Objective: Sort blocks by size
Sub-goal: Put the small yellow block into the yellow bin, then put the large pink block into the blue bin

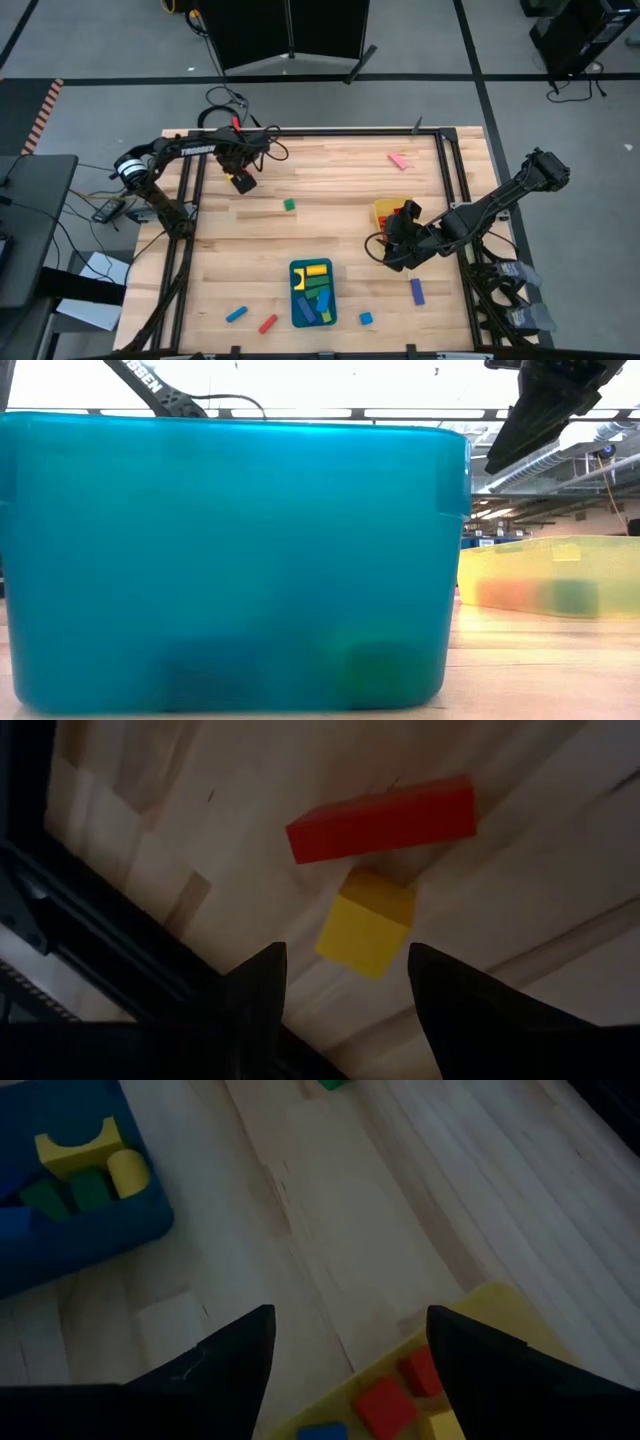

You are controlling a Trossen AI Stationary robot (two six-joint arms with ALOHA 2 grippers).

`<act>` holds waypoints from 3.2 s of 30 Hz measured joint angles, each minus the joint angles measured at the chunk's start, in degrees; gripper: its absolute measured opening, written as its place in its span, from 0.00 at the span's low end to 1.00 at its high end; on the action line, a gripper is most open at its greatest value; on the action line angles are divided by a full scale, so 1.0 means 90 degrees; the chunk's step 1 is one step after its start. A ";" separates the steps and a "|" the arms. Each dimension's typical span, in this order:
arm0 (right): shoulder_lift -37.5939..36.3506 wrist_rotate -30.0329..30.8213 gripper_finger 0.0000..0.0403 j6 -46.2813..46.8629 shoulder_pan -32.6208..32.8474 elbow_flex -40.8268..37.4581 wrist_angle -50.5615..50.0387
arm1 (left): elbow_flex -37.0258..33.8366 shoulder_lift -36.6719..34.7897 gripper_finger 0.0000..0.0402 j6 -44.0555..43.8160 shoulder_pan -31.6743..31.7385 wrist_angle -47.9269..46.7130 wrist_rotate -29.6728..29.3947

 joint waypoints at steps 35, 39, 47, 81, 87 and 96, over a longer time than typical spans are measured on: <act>0.0000 -0.0002 0.64 -0.0145 0.0001 0.0000 0.0370 | -0.1196 -0.0036 0.34 0.0529 0.0273 0.1308 0.0467; 0.0000 -0.0002 0.63 -0.0184 0.0001 0.0000 0.0426 | -0.1227 -0.0097 0.35 0.0367 0.0156 0.1365 0.0410; -0.0008 -0.0184 0.63 -0.0236 0.0027 0.0080 0.0419 | -0.1094 -0.0988 0.35 -0.0398 -0.0525 0.1054 0.0987; -0.0063 0.1612 0.59 -0.5363 0.0093 0.2057 0.3087 | 0.4331 0.4595 0.35 -0.1887 -0.3893 0.8360 0.2524; -0.0063 0.1603 0.58 -0.5269 0.0091 0.2057 0.2952 | 0.4817 0.4791 0.60 -0.1453 -0.3908 0.7606 0.2768; -0.0058 0.1585 0.57 -0.4818 0.0198 0.2057 0.2549 | 0.4729 0.4482 0.69 -0.1526 -0.3876 0.7667 0.2597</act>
